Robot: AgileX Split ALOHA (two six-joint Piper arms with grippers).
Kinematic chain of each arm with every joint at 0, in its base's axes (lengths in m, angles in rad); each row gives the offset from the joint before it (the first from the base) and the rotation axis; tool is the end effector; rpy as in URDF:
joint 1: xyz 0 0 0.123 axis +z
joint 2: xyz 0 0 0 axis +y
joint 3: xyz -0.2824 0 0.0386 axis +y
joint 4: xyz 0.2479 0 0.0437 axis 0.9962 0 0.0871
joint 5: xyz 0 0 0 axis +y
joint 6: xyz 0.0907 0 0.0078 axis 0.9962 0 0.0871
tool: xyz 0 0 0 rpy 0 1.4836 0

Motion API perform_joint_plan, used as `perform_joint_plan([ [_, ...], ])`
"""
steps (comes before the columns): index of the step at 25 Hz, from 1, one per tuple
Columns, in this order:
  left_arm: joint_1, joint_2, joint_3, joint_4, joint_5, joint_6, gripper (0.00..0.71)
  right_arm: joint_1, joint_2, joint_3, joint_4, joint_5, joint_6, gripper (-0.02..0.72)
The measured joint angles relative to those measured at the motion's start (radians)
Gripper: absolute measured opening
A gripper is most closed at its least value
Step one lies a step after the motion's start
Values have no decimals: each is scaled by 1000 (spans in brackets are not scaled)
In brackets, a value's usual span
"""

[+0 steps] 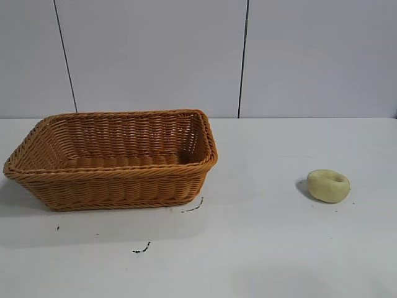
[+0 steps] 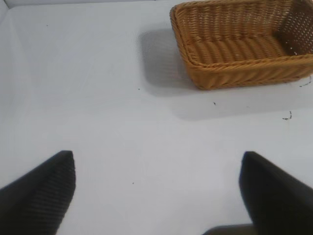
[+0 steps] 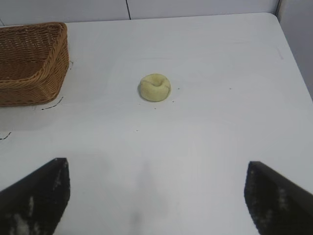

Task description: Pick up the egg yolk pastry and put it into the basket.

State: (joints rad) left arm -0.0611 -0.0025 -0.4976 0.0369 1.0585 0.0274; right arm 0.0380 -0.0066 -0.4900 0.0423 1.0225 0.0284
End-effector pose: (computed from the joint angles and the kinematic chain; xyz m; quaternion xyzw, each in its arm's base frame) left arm -0.0047 0.0032 0.2767 0.0370 0.8517 0.0096 0.5227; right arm -0.0033 0.0032 0.2775 -0.0044 0.8438 0.0389 0.5352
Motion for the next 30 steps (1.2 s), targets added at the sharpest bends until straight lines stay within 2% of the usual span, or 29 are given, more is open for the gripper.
perform_joint_plan([
  [16, 0, 0, 0, 0, 0, 0, 693, 0, 49, -2, -3, 0, 0, 696],
  [23, 0, 0, 0, 0, 0, 0, 693, 0, 430, -128, -22, -30, 0, 696],
  [30, 0, 0, 0, 0, 0, 0, 693, 0, 974, -332, -27, -63, 0, 696],
])
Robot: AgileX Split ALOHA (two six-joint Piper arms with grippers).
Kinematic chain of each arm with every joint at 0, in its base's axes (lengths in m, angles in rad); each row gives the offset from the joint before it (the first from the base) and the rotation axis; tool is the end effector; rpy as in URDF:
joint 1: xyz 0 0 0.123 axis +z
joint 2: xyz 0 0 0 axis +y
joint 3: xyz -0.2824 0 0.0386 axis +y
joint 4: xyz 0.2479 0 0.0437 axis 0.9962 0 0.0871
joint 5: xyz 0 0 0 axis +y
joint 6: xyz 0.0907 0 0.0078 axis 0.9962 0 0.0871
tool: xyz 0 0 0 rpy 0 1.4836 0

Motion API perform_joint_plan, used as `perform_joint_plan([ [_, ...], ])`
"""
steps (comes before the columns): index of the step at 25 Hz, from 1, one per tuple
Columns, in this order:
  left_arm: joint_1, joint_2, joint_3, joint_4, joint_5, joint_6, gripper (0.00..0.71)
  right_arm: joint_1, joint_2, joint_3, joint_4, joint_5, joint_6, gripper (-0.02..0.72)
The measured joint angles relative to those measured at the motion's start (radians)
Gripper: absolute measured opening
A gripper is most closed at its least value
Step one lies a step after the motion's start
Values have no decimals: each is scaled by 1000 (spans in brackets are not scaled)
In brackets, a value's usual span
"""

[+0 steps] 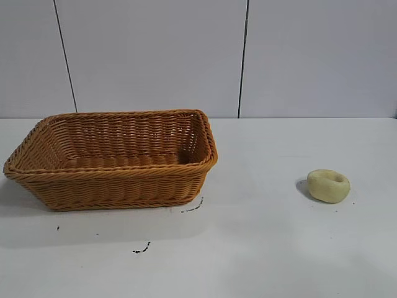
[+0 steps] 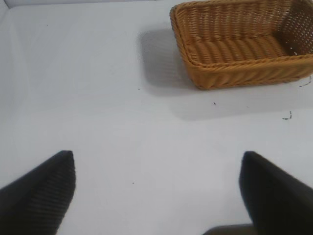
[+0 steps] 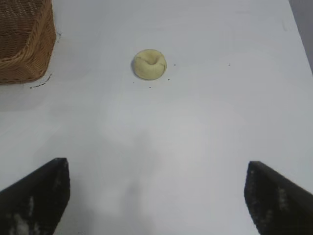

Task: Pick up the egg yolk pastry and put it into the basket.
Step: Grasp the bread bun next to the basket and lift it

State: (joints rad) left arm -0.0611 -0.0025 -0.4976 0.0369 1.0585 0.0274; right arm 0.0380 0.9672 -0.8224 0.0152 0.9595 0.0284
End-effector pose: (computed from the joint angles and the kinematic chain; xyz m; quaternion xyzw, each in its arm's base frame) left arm -0.0047 0.0032 0.2767 0.0370 0.8517 0.0096 0.5227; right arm 0.1707 0.0076 0.3074 -0.0021 0.9619 0.0162 0.2729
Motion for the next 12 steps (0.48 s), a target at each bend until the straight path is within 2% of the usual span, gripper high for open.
perform_joint_plan([
  [12, 0, 0, 0, 0, 0, 0, 693, 0, 723, -473, -2, -10, -14, 696],
])
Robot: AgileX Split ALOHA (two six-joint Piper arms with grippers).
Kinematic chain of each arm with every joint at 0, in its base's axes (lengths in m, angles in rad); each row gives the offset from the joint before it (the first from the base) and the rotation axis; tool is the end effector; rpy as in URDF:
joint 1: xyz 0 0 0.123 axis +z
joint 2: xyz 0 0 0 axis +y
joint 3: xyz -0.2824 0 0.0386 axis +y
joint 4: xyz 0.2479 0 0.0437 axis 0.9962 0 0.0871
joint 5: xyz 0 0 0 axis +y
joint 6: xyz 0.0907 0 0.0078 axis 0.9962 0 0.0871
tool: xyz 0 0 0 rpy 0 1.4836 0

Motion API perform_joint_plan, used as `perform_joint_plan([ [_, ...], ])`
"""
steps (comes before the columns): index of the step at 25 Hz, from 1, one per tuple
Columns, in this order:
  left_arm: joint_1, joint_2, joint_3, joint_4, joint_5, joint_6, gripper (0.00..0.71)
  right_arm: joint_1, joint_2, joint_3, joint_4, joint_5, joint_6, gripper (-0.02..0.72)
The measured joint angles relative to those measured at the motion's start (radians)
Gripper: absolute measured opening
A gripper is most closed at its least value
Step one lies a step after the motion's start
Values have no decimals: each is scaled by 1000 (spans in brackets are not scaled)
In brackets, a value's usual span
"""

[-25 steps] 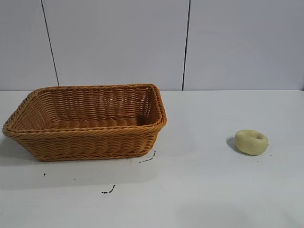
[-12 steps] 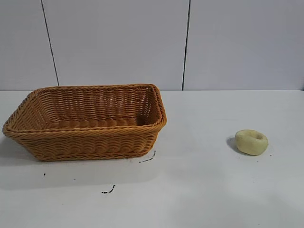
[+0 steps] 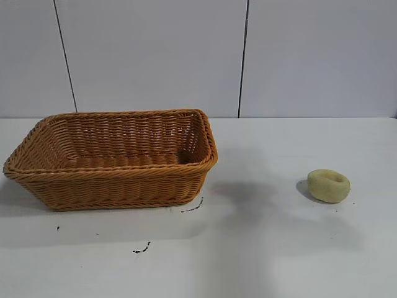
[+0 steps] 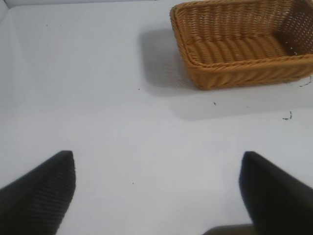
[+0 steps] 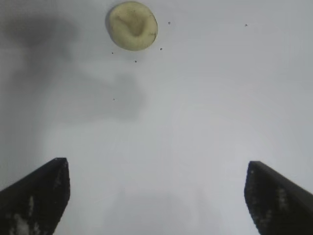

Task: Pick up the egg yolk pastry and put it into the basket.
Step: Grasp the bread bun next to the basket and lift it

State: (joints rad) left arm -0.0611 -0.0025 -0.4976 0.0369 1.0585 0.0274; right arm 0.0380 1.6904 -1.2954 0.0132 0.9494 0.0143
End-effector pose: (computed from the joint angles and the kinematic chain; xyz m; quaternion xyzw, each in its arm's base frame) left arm -0.0047 0.0032 0.2767 0.0370 0.8517 0.0096 0.5227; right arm 0.3453 0.0141 0.2571 -0.0087 0.9877 0.0100 0.1559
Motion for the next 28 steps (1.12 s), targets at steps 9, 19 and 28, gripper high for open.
perform_joint_plan([
  [9, 0, 0, 0, 0, 0, 0, 693, 30, 254, -211, -4, 18, -26, 696],
  [19, 0, 0, 0, 0, 0, 0, 693, 88, 333, -219, -13, 15, -14, 696],
  [28, 0, 0, 0, 0, 0, 0, 693, 88, 475, -219, -13, -32, -8, 696],
])
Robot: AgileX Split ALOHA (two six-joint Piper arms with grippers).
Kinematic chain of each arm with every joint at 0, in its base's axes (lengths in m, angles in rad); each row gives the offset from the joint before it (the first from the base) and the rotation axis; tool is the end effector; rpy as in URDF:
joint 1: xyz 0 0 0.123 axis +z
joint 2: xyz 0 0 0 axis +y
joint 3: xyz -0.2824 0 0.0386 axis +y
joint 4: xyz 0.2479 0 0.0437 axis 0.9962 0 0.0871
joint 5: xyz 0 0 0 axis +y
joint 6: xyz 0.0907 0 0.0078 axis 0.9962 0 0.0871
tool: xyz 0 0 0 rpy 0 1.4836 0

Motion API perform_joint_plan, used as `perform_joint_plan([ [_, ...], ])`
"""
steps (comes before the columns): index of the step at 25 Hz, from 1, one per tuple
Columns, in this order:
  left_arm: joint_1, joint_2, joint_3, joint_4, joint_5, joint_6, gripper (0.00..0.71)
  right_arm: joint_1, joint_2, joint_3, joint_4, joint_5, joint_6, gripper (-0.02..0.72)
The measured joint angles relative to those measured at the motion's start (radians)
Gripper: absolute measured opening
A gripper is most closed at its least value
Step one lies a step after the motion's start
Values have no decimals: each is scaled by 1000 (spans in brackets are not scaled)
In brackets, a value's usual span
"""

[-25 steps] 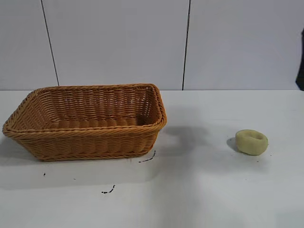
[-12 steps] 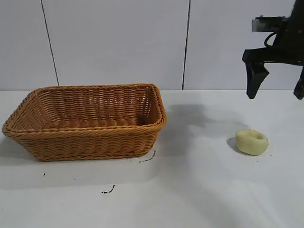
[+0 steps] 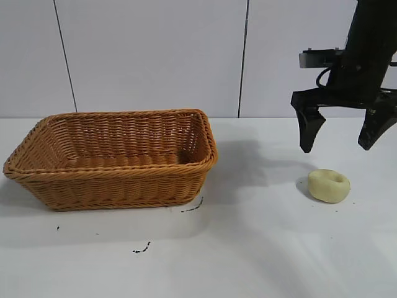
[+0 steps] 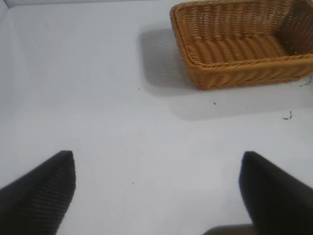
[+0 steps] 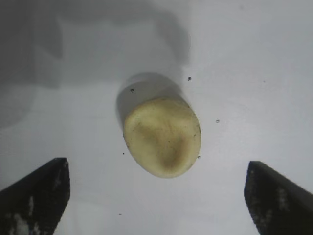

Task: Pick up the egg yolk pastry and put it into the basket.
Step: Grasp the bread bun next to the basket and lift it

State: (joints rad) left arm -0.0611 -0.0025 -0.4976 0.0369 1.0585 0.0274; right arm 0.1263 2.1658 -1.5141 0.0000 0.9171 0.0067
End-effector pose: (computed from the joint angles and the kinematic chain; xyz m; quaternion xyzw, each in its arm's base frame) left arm -0.0047 0.0032 0.2767 0.0370 0.8517 0.0096 0.5227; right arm 0.4185 0.0531 0.1289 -0.0597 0.9972 0.0030 0.0445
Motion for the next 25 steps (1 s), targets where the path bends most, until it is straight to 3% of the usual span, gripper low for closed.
perform_joint_plan([
  [8, 0, 0, 0, 0, 0, 0, 693, 0, 54, 0, -6, -44, 8, 683],
  [11, 0, 0, 0, 0, 0, 0, 693, 0, 56, 0, -6, -48, 9, 569],
  [15, 0, 0, 0, 0, 0, 0, 693, 0, 56, -2, 0, -37, 9, 283],
  [17, 0, 0, 0, 0, 0, 0, 693, 0, 53, -4, 6, -33, 9, 193],
  [20, 0, 0, 0, 0, 0, 0, 693, 0, 32, -8, 0, -12, 9, 149],
  [25, 0, 0, 0, 0, 0, 0, 693, 0, -45, -86, 0, 90, 9, 140],
])
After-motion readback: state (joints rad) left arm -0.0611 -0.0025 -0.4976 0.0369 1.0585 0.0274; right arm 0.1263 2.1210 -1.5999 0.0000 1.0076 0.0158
